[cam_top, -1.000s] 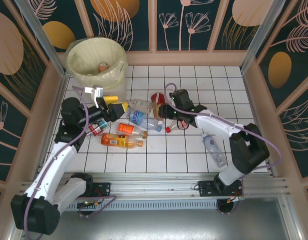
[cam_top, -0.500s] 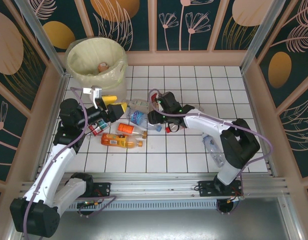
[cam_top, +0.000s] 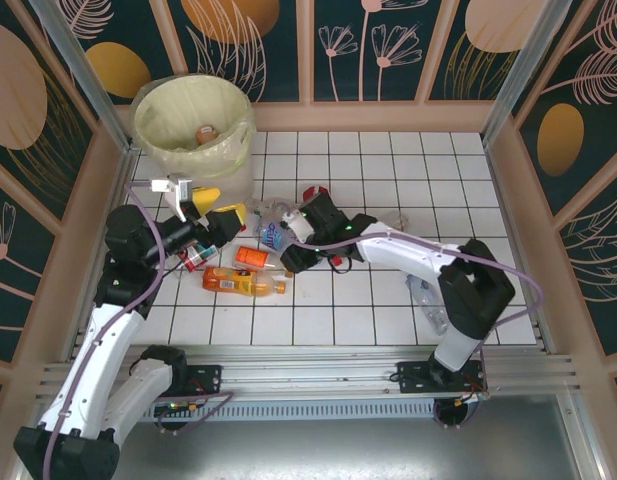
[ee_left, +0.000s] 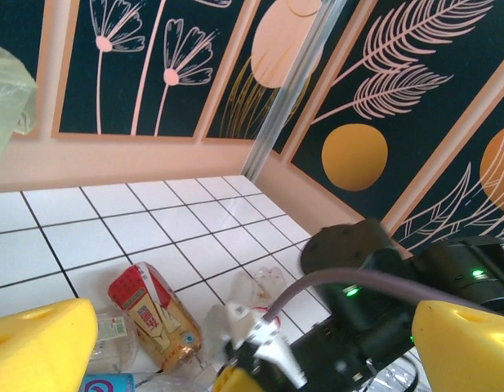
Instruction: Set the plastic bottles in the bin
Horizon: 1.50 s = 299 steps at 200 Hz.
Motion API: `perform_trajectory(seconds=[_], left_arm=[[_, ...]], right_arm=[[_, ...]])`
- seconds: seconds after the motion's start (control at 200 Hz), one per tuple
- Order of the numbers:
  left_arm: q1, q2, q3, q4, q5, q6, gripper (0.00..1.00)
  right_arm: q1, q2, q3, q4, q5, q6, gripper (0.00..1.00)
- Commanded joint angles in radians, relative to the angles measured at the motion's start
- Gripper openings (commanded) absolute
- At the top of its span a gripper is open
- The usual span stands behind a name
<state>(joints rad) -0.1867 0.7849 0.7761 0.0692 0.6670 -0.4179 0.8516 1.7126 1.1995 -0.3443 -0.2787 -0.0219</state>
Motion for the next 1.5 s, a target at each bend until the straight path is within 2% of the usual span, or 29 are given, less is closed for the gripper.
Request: perform_trajectory(seconds=[0.0,0.205,0.455,0.981,1.411,1.491], left_arm=[[0.004,-0.015,0.027,-0.025,-0.018,0.035,0.99],[0.004,0.001,0.031,-0.048,-0.027,0.060,0.99],[0.004,0.022,0.031,-0.043,-0.009,0.058,0.99],[0.004,0.040,0.023,-0.012,0.004,0.035,0.99],[0.004,0.024,0.029,-0.009,0.001,0.021,0.99],[0.004,0.028,0.030,-0.008,0.000,0.019,0.99]], right_arm=[[0.028,0.069,0.069,-0.048,0.009,-0.074,0.50],[0.053,0.156,0.134,-0.068,0.066,-0.100,0.46],[0.078,0.224,0.187,-0.091,0.122,-0.125,0.51],[0.095,0.307,0.224,-0.095,0.108,-0.139,0.62],[0.112,0.350,0.251,-0.095,0.154,-0.132,0.62],[0.113,0.355,0.257,-0.097,0.160,-0.124,0.58]])
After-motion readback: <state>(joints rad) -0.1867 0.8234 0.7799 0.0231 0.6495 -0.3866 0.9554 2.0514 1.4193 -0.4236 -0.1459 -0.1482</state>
